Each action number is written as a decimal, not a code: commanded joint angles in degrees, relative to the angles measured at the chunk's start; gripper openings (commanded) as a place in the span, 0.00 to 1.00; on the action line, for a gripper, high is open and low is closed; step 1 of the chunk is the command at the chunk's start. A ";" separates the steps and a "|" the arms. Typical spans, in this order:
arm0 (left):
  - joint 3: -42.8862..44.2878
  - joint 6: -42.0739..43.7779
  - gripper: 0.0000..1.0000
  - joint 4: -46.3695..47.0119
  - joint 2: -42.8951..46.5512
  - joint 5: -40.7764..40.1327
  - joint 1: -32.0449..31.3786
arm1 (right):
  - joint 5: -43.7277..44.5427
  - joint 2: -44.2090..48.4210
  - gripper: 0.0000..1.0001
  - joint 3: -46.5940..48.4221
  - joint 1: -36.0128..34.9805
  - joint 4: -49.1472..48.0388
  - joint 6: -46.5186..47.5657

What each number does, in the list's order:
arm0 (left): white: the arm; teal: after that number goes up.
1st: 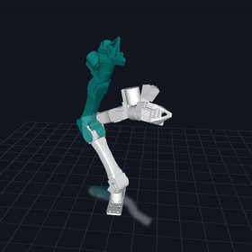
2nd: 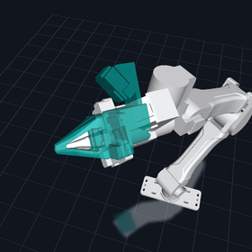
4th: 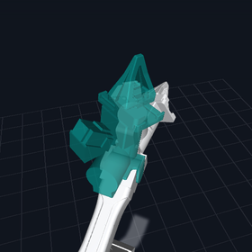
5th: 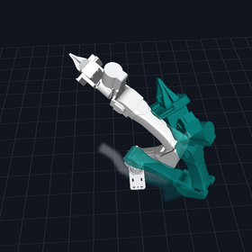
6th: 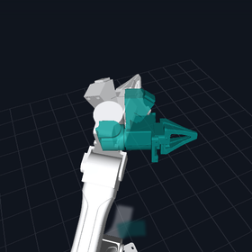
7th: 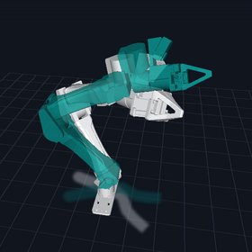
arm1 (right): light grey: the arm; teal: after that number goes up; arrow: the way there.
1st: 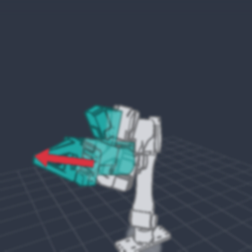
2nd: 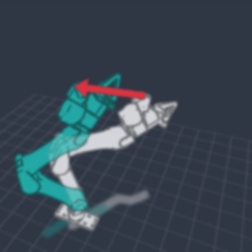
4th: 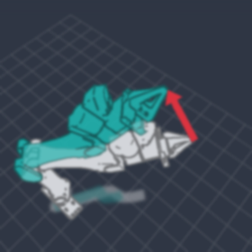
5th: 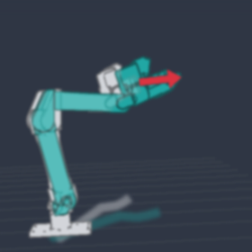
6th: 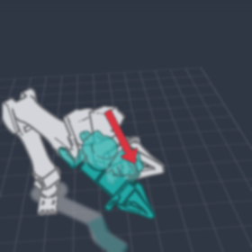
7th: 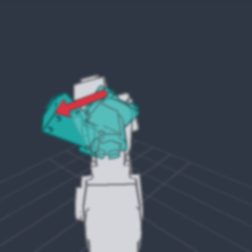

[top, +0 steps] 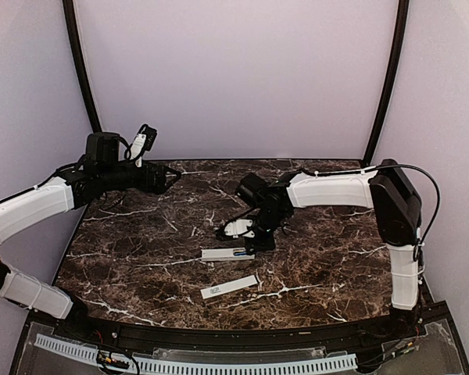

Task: Load the batteries into the remote control
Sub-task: Pick up the battery from the battery compartment.

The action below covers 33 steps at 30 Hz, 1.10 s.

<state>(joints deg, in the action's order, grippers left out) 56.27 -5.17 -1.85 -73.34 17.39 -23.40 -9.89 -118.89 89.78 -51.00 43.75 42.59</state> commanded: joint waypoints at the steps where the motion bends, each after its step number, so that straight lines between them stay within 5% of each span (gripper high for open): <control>1: -0.13 0.31 0.99 0.09 0.35 1.08 0.28 | 0.98 -1.60 0.16 -0.08 -0.69 1.03 0.86; 14: -0.12 0.29 0.99 0.10 0.37 1.14 0.28 | 2.02 -1.96 0.00 0.59 -1.38 2.40 1.44; 33: -0.19 0.10 0.99 0.18 0.57 1.42 0.28 | 2.77 6.06 0.00 0.45 -0.76 4.67 -1.59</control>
<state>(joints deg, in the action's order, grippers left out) 56.27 -5.17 -1.83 -73.34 18.06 -23.40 -7.64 -115.92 90.54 -51.86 47.11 42.59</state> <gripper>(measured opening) 0.989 0.059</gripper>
